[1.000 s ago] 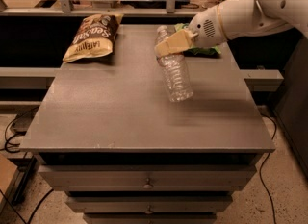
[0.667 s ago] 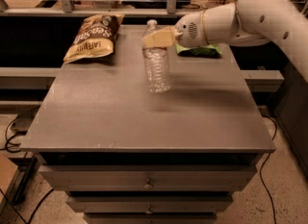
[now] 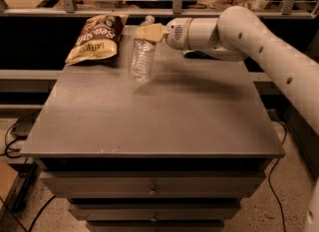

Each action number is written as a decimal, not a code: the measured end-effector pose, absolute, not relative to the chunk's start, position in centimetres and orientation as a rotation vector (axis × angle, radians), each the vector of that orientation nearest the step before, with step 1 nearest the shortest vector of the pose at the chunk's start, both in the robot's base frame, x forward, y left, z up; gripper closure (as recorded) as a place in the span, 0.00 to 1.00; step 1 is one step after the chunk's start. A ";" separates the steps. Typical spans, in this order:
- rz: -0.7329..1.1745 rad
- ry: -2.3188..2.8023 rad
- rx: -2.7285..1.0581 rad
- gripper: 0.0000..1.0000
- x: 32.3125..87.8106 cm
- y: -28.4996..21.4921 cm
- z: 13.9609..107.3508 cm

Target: Move water bottle near brown chip bag

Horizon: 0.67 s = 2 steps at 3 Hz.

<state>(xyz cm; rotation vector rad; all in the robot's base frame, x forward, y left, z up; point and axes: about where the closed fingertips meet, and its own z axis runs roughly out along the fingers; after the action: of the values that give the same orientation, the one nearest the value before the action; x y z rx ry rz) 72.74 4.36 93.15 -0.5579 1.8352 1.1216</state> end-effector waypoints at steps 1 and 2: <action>1.138 1.860 -0.455 1.00 75.0 5.8 91.5; 1.132 1.905 -0.388 0.82 76.4 7.2 90.0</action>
Offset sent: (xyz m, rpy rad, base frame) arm 0.0532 0.0390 -0.0497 0.0339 0.1695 -0.1646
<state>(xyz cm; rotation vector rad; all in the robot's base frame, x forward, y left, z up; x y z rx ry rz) 76.36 7.24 90.00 -0.3877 1.9052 1.1315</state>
